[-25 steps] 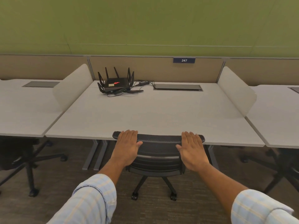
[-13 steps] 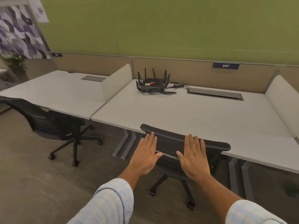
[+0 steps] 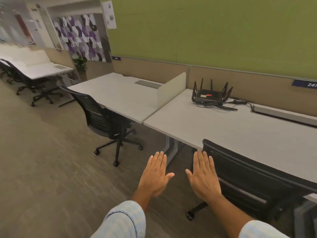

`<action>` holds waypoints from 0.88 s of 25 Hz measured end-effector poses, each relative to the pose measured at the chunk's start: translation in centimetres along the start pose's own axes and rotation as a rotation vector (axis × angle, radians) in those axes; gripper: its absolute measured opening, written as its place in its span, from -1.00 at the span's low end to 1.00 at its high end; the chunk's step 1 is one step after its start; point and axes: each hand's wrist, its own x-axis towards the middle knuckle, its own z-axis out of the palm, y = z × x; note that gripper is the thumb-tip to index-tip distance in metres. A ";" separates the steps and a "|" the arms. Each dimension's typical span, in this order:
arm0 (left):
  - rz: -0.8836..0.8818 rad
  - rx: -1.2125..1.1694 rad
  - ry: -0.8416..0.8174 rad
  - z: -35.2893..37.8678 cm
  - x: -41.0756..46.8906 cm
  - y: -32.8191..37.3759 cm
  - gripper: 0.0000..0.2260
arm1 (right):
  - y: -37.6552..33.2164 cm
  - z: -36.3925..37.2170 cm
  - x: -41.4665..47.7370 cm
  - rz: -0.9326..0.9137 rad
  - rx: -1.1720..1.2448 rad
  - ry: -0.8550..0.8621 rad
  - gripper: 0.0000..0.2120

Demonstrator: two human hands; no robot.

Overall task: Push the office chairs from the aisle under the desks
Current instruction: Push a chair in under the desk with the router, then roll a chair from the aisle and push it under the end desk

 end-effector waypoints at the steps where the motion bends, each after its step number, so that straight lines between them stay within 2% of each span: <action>1: -0.022 0.004 0.006 -0.2 -0.6 -2.3 -0.21 | -2.5 0.3 1.0 -0.011 0.013 -0.006 -0.23; 13: -0.242 0.031 0.037 -3.8 -10.4 -32.5 -0.23 | -34.0 1.7 11.6 -0.153 0.088 -0.001 -0.21; 22: -0.408 0.038 0.081 -5.0 -15.2 -46.6 -0.23 | -49.2 2.4 17.1 -0.330 0.113 -0.026 -0.21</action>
